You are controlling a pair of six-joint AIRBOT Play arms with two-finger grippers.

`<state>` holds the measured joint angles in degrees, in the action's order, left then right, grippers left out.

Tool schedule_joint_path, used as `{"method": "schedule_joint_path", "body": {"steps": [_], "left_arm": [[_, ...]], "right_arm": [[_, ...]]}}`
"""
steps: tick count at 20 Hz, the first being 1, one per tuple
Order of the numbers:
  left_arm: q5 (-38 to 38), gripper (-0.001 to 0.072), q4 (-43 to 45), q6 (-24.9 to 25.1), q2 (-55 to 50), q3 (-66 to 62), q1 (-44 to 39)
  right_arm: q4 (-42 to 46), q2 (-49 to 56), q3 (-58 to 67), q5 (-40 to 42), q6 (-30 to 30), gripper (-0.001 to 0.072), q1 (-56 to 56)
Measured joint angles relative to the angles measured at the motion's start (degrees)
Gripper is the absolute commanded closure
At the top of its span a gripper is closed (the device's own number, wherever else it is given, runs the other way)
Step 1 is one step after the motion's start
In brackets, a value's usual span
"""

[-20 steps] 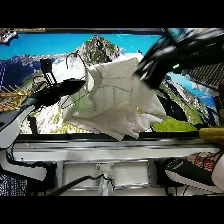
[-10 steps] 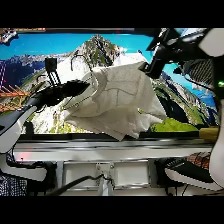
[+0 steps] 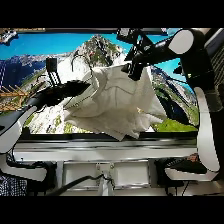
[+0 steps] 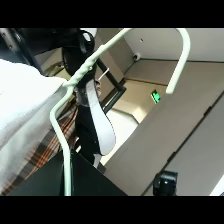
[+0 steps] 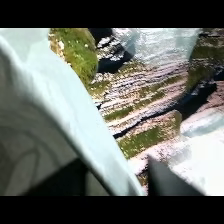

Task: Fold the clothes and pants, and hang the long-sleeved shirts on hangers.

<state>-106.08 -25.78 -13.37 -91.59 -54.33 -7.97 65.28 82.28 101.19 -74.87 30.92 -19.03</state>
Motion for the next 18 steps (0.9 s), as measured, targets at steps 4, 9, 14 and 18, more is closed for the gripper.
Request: {"method": "schedule_joint_path", "body": {"steps": [4,9,14,18], "left_arm": [[-0.3,0.0322,-0.6,0.0,0.0,0.0,0.0],[-0.3,0.0052,-0.5,-2.2,0.0,0.0,0.9],[-0.2,0.0008,-9.6,-3.0,0.0,0.0,3.1],[1.3,0.0018,-17.4,-2.3,-0.1,0.0,4.9]], "right_arm": [[-2.3,1.4,-0.1,-0.4,-0.2,0.0688,0.1],[-5.1,1.6,-0.1,-1.6,-1.0,0.0687,0.0],[-7.2,1.5,-0.1,-3.5,-1.8,0.0688,-0.1],[-7.7,0.9,-0.1,-4.3,-1.7,0.0688,-1.0]]}}
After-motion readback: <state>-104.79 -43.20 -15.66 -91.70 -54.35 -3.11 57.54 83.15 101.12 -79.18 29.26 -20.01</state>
